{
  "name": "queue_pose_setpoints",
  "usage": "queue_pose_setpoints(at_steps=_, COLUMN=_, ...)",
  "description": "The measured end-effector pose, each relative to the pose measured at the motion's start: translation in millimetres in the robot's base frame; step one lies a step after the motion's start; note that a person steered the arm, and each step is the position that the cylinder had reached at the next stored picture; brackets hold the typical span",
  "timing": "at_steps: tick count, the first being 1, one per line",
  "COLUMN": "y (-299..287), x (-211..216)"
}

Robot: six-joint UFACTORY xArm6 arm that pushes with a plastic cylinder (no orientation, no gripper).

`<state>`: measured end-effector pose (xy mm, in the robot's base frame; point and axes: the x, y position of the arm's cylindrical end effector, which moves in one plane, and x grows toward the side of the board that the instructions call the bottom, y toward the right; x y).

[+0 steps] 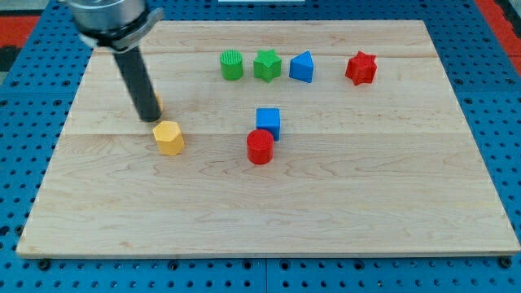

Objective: Slide the yellow heart closer to green circle

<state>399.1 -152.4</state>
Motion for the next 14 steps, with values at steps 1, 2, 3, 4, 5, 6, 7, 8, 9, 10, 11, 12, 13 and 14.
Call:
queue_pose_setpoints(at_steps=1, y=6, x=2)
queue_pose_setpoints(at_steps=2, y=-21, x=37)
queue_pose_setpoints(at_steps=3, y=-37, x=13)
queue_pose_setpoints(at_steps=4, y=-27, x=-9)
queue_pose_setpoints(at_steps=5, y=-19, x=-23)
queue_pose_setpoints(at_steps=6, y=-16, x=-31)
queue_pose_setpoints(at_steps=7, y=-17, x=-45)
queue_pose_setpoints(at_steps=8, y=-1, x=-48)
queue_pose_setpoints(at_steps=9, y=18, x=-53)
queue_pose_setpoints(at_steps=10, y=33, x=-53)
queue_pose_setpoints(at_steps=11, y=14, x=-49)
queue_pose_setpoints(at_steps=12, y=-4, x=-52)
queue_pose_setpoints(at_steps=13, y=-4, x=-75)
queue_pose_setpoints(at_steps=14, y=2, x=-76)
